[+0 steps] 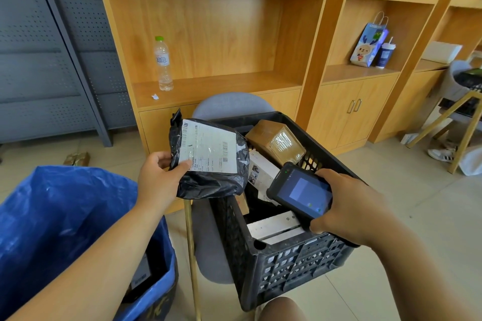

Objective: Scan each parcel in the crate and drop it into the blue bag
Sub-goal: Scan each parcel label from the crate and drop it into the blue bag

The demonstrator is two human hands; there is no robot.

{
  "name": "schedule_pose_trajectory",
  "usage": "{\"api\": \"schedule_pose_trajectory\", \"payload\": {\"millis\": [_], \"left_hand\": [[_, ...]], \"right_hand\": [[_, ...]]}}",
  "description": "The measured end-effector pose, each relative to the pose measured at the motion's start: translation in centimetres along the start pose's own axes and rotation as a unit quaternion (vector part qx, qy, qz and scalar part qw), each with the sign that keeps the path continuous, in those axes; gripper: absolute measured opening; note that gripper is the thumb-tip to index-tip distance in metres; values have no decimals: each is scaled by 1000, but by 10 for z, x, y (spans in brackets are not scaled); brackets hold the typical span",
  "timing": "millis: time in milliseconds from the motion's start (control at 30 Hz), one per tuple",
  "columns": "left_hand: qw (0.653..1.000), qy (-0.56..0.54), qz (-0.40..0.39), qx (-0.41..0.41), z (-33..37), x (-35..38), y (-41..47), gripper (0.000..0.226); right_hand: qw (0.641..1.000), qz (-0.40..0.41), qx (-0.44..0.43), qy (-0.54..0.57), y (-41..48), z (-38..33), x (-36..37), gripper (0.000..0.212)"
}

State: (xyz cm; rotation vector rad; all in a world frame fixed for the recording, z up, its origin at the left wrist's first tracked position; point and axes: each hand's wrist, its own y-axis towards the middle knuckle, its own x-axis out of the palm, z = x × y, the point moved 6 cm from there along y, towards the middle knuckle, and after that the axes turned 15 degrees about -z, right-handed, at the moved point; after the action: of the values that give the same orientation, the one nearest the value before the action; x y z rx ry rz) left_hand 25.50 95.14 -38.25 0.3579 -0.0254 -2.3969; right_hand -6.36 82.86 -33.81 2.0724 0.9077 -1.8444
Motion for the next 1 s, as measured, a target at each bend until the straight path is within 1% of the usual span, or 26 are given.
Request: {"api": "schedule_pose_trajectory", "payload": {"millis": [133, 267, 367, 467, 567, 667, 700, 733, 833, 867, 900, 1000], "left_hand": [[1000, -18, 3, -7, 0, -3, -3, 32], [998, -61, 9, -1, 0, -20, -12, 28], [994, -95, 47, 9, -8, -49, -26, 23], [989, -110, 92, 19, -23, -91, -45, 20], [988, -87, 130, -14, -50, -136, -65, 20], [984, -21, 156, -80, -80, -169, -74, 21], [983, 15, 147, -111, -91, -176, -74, 21], [980, 53, 120, -149, -104, -180, -74, 22], [953, 142, 13, -266, -143, -178, -81, 44], [945, 156, -7, -287, -150, -177, -85, 49], [940, 166, -20, -298, -156, -175, -88, 48], [934, 178, -64, -303, -159, -160, -86, 37]], "right_hand": [[1000, 3, -7, 12, 1, -5, 1, 85], [998, 34, -31, 41, 4, -23, 0, 84], [995, 45, -68, 64, 11, -48, 2, 87], [989, 47, -121, 77, 18, -80, 5, 84], [985, 39, -151, 71, 27, -112, 11, 83], [983, 26, -168, 72, 34, -132, 17, 81], [982, 20, -175, 71, 36, -140, 20, 80], [981, 14, -181, 72, 37, -148, 24, 81], [978, -1, -199, 59, 38, -163, 34, 89], [979, -4, -199, 54, 38, -164, 36, 90], [979, -6, -195, 51, 38, -164, 38, 90], [983, -13, -175, 47, 39, -156, 37, 88]]}}
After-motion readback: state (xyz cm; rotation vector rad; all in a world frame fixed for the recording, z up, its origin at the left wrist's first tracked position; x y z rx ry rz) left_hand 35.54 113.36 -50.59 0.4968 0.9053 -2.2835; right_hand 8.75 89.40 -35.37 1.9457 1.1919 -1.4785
